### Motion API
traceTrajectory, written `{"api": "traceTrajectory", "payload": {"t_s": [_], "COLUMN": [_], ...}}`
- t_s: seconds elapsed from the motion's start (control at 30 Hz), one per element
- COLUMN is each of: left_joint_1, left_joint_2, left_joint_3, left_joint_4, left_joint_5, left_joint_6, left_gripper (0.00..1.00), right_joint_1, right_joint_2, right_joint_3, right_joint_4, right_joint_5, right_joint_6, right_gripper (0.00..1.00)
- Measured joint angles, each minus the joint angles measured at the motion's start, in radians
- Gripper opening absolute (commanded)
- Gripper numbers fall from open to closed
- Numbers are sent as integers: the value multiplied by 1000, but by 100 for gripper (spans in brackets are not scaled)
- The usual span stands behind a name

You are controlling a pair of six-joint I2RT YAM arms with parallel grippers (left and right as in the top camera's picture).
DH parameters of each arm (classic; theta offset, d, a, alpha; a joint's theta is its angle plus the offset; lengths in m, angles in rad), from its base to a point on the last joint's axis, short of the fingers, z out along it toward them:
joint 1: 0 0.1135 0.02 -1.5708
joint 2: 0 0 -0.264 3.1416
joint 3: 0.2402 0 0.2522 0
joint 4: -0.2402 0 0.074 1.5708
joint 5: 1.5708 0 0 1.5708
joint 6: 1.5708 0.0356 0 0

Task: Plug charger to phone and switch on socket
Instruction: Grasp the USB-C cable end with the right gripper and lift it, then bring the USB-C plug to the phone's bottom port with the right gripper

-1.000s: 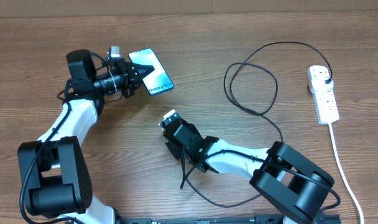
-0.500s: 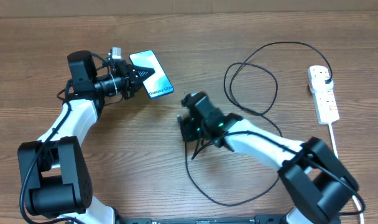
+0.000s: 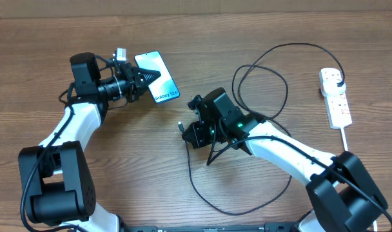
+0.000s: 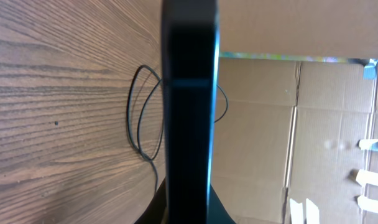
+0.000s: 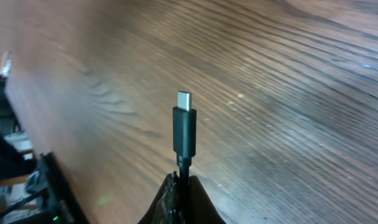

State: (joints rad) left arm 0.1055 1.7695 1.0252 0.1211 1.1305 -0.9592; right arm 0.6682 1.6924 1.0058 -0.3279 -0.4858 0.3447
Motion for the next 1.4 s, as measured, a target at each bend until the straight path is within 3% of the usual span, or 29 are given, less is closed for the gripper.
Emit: {"api": "traceTrajectory", "payload": {"t_s": [0.67,1.4], "left_joint_1": [-16,-49], "left_joint_2": [0,0], "left_joint_3": [0,0], "left_joint_4": [-2,-39], "left_joint_5": [28,14], "left_joint_6": [81,98], "left_gripper": [5,4], "right_joint_1": [-129,-158], "right_joint_2": [-4,-4], "right_joint_3": [0,0], "right_joint_4": [125,133], "right_joint_5": [-387,-454], "right_joint_6": [7,97], "right_gripper": [4,4]}}
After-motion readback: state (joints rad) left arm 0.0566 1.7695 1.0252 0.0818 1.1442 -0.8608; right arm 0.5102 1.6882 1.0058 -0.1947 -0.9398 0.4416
